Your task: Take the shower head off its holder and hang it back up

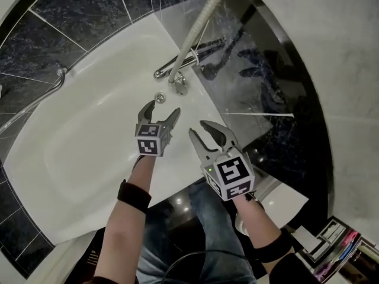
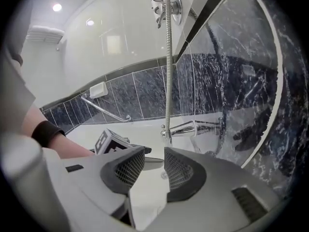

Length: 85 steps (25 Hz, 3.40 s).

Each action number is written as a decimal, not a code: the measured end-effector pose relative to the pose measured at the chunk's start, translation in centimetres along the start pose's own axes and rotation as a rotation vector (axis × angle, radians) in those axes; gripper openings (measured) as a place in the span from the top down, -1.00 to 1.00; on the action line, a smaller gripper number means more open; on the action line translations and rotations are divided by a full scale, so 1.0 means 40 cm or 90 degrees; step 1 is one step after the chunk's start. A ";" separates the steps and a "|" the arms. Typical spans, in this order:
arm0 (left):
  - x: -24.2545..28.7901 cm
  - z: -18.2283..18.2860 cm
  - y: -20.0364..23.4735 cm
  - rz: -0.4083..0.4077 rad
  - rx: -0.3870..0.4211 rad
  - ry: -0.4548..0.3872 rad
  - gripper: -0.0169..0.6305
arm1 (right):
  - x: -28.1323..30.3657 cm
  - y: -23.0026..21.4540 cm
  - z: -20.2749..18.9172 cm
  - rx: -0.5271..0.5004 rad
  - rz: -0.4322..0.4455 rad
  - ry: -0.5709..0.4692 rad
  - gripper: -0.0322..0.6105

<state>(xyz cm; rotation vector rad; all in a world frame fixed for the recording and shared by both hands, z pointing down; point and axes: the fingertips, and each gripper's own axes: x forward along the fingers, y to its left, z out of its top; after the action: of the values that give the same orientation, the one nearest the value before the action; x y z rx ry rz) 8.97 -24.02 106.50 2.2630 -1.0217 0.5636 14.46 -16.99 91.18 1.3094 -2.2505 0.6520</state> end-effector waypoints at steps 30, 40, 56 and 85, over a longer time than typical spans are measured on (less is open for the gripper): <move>0.299 -0.034 0.113 0.113 -0.218 -0.097 0.16 | 0.101 -0.039 -0.083 -0.004 0.038 -0.009 0.46; 0.206 -0.044 0.157 0.170 -0.177 -0.090 0.45 | 0.106 -0.008 -0.094 -0.013 0.050 0.003 0.46; -0.376 -0.115 0.385 0.371 -0.108 -0.013 0.53 | 0.061 0.181 0.036 -0.054 0.093 0.013 0.47; -1.898 0.810 0.303 0.698 0.164 -0.172 0.71 | -0.475 0.659 0.851 -0.232 0.205 -0.122 0.65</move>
<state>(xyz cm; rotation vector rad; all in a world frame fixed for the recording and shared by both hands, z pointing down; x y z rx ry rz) -42.86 -11.85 42.26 1.8253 -2.4554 0.8483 -5.32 -13.26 48.65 0.8735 -2.6094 0.2032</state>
